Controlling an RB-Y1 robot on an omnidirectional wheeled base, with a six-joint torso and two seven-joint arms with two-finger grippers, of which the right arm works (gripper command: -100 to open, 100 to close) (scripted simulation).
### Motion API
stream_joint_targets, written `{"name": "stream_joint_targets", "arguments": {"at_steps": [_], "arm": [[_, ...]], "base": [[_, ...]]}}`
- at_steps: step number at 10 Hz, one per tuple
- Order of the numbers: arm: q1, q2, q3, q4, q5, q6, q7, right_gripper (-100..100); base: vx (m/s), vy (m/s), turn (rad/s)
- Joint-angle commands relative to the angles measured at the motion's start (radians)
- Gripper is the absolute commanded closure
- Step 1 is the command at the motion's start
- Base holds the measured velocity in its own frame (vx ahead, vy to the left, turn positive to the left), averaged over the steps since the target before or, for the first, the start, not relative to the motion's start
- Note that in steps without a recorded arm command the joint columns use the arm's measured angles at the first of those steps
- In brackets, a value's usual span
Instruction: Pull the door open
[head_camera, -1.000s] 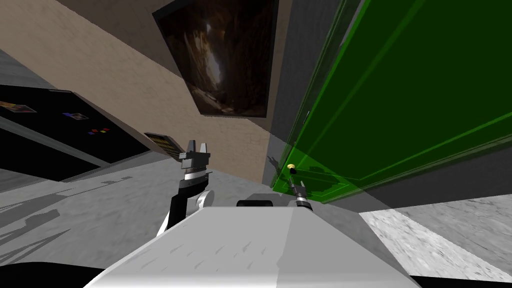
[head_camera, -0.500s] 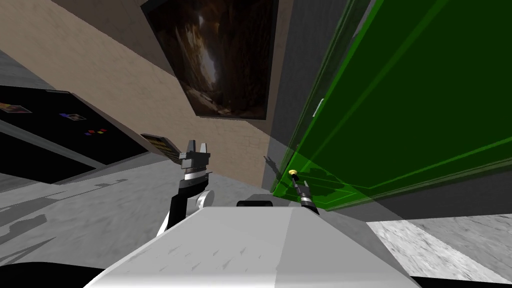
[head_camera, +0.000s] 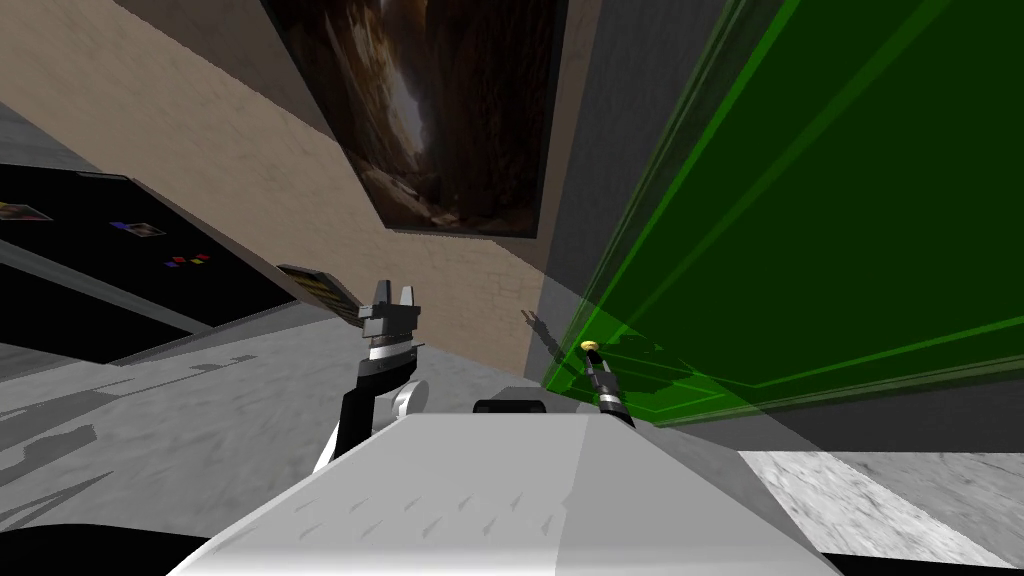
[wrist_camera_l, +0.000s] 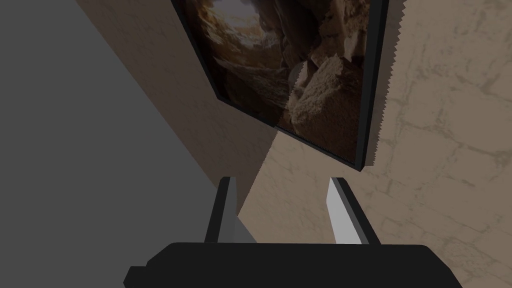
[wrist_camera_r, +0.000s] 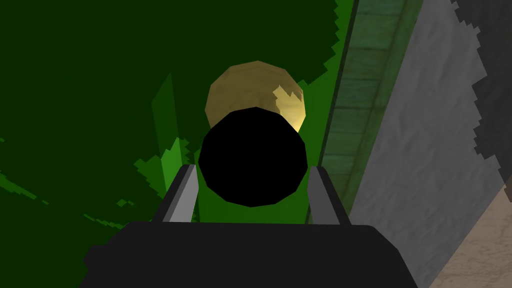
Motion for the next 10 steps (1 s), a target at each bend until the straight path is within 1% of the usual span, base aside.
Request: {"name": "stream_joint_targets", "arguments": {"at_steps": [1,3,4,6,10], "arm": [[0.004,-0.002,-0.005,0.000,-0.002,0.002,0.000,100],[0.004,-0.002,-0.005,0.000,-0.002,0.002,0.000,100],[0.003,-0.002,0.008,0.002,-0.011,0.000,-0.028,100],[0.004,-0.006,0.015,0.002,-0.024,0.000,-0.058,100],[0.007,-0.020,0.042,0.002,-0.074,-0.002,-0.171,100]], "base": [[-0.014,0.002,0.000],[-0.005,0.000,0.001],[-0.011,0.001,0.034],[-0.017,-0.006,0.033],[-0.027,-0.011,0.043]]}}
